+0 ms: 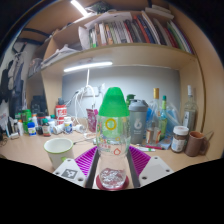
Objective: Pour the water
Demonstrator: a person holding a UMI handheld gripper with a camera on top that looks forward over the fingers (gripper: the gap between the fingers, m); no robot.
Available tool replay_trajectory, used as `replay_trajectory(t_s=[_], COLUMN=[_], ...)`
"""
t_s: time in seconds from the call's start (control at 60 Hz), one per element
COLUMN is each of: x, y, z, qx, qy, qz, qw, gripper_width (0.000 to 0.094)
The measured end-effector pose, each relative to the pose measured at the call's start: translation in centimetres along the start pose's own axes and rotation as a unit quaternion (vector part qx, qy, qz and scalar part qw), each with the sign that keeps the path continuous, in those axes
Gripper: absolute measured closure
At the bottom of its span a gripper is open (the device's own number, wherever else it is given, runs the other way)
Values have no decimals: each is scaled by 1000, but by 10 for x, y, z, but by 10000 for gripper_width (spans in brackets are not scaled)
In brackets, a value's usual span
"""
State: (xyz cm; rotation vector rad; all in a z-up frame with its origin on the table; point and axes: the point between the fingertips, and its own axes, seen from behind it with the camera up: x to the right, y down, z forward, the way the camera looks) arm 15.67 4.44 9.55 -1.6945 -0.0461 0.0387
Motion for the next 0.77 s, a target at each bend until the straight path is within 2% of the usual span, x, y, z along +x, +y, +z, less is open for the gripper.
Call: replay_trajectory(t_s=[0.083, 0.117, 0.333, 0.467, 0.617, 0.767], x=[0, -1, -14, -24, -18, -22], y=[6, 9, 28, 38, 50, 71], z=[-9, -14, -76, -134, -200, -255], qx=[-16, -21, -32, -17, 10, 13], qy=[0, -3, -25, -32, -8, -9], qz=[-4, -7, -27, -10, 2, 19], qw=[1000, 1000, 999, 999, 1000, 1000], gripper_width=[152, 90, 87, 87, 89, 86])
